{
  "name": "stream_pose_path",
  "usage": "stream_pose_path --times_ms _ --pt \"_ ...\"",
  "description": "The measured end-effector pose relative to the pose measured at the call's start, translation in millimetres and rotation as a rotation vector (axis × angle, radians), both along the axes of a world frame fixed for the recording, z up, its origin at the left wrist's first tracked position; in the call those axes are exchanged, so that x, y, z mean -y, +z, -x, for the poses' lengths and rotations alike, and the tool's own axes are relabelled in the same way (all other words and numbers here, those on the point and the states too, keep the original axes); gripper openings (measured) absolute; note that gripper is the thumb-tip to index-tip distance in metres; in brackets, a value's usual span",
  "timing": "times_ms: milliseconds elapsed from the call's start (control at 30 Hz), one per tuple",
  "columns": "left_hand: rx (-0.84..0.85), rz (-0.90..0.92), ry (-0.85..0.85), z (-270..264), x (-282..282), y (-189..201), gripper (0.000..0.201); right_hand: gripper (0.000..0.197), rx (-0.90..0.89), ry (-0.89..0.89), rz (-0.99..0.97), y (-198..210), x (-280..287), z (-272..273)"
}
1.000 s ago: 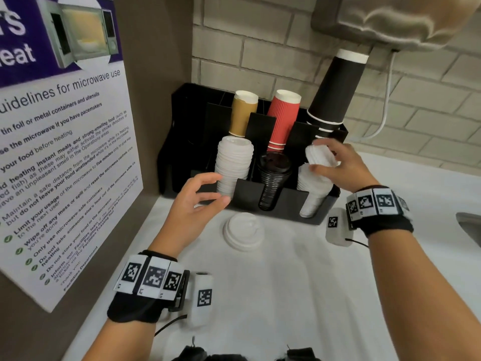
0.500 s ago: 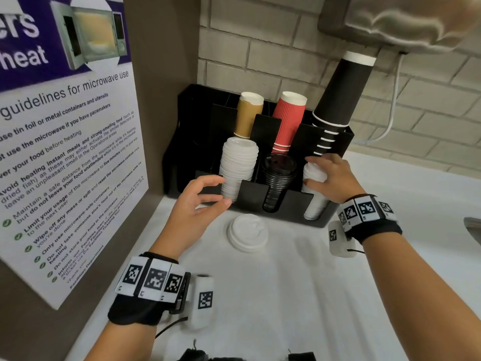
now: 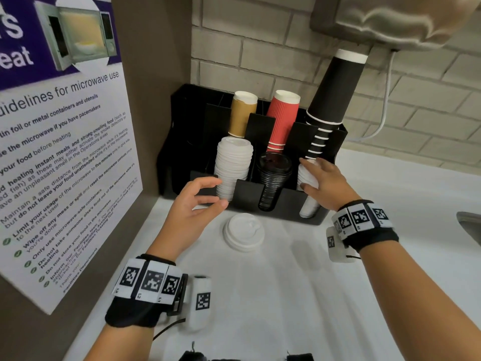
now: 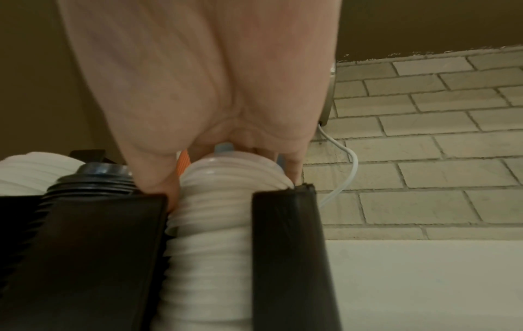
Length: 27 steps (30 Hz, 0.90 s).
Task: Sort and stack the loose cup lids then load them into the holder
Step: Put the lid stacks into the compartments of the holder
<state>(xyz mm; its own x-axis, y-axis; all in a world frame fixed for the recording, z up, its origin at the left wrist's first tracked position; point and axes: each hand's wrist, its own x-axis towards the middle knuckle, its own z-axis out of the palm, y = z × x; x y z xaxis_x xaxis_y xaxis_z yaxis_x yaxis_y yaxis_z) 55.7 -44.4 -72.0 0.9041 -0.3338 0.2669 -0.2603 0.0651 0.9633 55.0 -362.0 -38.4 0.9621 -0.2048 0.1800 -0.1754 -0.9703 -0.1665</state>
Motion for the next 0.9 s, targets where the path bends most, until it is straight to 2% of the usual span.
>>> stream_pose_path --times_ms 100,233,533,633,700,733,800,900 --pt "0.005 -0.002 -0.001 -0.4 -0.9 -0.9 0.032 0.060 0.040 -0.003 0.081 -5.0 -4.9 3.9" --pt "0.004 0.000 0.001 -1.0 -0.1 -1.4 0.032 0.060 0.102 -0.005 0.095 -16.3 -7.2 11.5" --pt "0.022 -0.019 -0.002 -1.2 -0.1 -0.1 0.032 0.057 0.046 -0.025 0.064 -9.7 -9.1 9.3" --pt "0.014 -0.004 0.007 -1.8 -1.8 -0.2 0.032 0.053 0.263 0.033 0.023 0.8 -31.6 15.9" --pt "0.008 0.000 0.014 -2.2 -2.6 -0.3 0.031 0.041 0.353 0.218 -0.086 5.0 -57.4 21.6" --pt "0.006 0.000 0.018 -2.2 -3.1 -0.6 0.031 0.035 0.290 0.324 -0.140 4.9 -69.9 23.6" --pt "0.001 -0.004 0.026 -2.1 -4.2 -0.9 0.031 0.033 0.006 0.458 -0.198 -1.2 -93.3 25.5" --pt "-0.001 -0.013 0.036 -1.9 -6.8 0.2 0.031 0.062 -0.397 0.432 -0.037 -18.7 -118.8 19.5"
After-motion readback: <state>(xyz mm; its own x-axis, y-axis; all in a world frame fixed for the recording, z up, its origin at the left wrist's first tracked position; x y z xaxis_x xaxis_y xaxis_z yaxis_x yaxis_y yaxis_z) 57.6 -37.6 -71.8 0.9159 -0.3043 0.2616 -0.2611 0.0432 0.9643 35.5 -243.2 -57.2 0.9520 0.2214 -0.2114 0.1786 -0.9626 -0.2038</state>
